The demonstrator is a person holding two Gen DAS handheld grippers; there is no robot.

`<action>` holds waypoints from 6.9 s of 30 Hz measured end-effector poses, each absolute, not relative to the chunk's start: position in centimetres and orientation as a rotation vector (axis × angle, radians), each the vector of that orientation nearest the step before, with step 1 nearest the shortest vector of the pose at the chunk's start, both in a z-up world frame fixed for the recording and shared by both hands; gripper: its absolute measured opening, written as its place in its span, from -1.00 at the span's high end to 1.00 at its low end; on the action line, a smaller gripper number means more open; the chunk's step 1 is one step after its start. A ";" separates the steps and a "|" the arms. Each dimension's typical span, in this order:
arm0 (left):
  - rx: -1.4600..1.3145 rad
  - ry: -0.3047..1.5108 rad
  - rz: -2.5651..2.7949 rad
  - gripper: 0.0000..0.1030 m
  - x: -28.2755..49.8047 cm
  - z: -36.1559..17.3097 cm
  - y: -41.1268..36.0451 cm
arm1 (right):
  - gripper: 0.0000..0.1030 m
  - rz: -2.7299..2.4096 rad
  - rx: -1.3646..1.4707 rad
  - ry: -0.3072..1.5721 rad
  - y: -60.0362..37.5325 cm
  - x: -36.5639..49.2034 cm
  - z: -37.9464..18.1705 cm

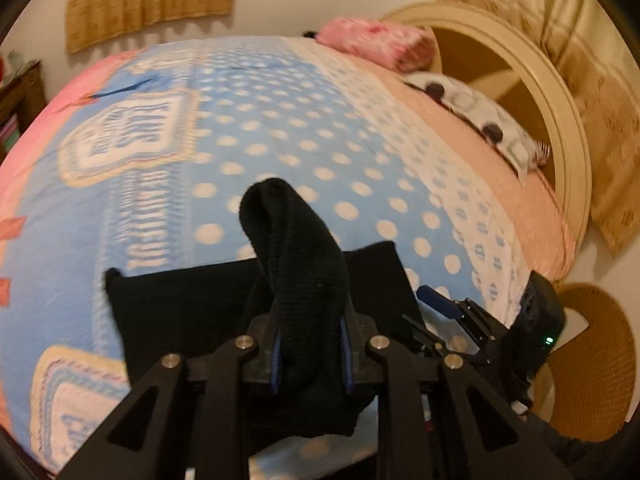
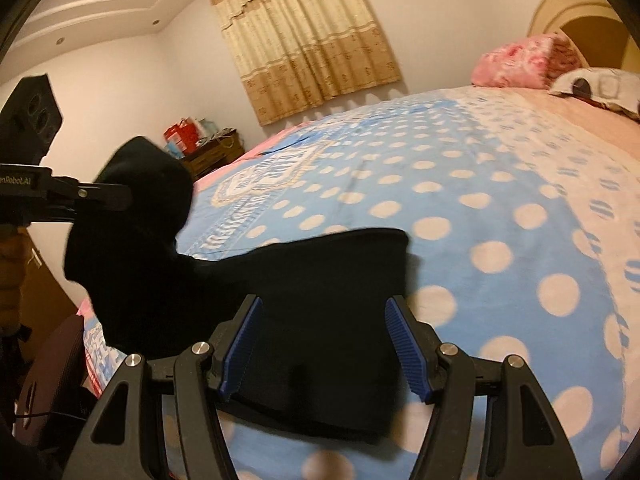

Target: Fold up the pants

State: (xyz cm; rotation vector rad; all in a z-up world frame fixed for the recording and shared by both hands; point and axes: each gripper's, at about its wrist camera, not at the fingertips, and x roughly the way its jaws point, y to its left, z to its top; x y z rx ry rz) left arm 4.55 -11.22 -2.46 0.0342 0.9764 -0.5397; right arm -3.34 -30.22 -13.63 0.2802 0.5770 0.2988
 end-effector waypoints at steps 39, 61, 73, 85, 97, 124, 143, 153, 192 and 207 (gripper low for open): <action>0.093 0.936 -0.338 -0.62 3.8 -12.2 -3.0 | 0.10 0.321 0.336 0.686 -32.5 -0.1 -10.5; -0.001 0.885 -0.235 -1.00 3.5 -13.7 -1.5 | 0.24 0.248 0.284 0.744 -32.5 4.3 -12.3; -0.011 0.873 -0.215 -1.00 2.7 -12.9 -1.0 | -0.30 0.479 0.169 0.646 -27.9 -3.1 -9.9; -0.081 0.911 -0.234 -1.00 2.0 -13.2 1.0 | -0.24 0.621 0.146 0.710 -23.0 3.6 -5.8; -0.068 0.921 -0.242 -1.00 2.2 -14.3 1.0 | 0.16 0.775 -0.079 1.137 -7.8 16.9 -9.7; -0.083 0.917 -0.220 -1.00 1.2 -14.6 0.4 | 0.74 0.822 -0.006 1.129 -8.0 17.5 -11.4; -0.047 0.909 -0.241 -1.00 0.6 -15.0 0.6 | -0.37 0.647 -0.143 1.007 -10.7 13.6 -12.5; -0.043 0.906 -0.239 -1.00 0.6 -15.1 0.4 | -0.39 0.594 -0.092 0.871 -13.6 9.9 -9.0; -0.094 0.920 -0.281 -1.00 5.5 -14.1 -0.4 | -0.39 0.441 0.333 0.786 -32.6 1.1 -14.4; -0.026 0.899 -0.372 0.57 4.5 -11.9 -2.3 | 0.47 0.495 0.391 0.704 -31.8 0.1 -12.5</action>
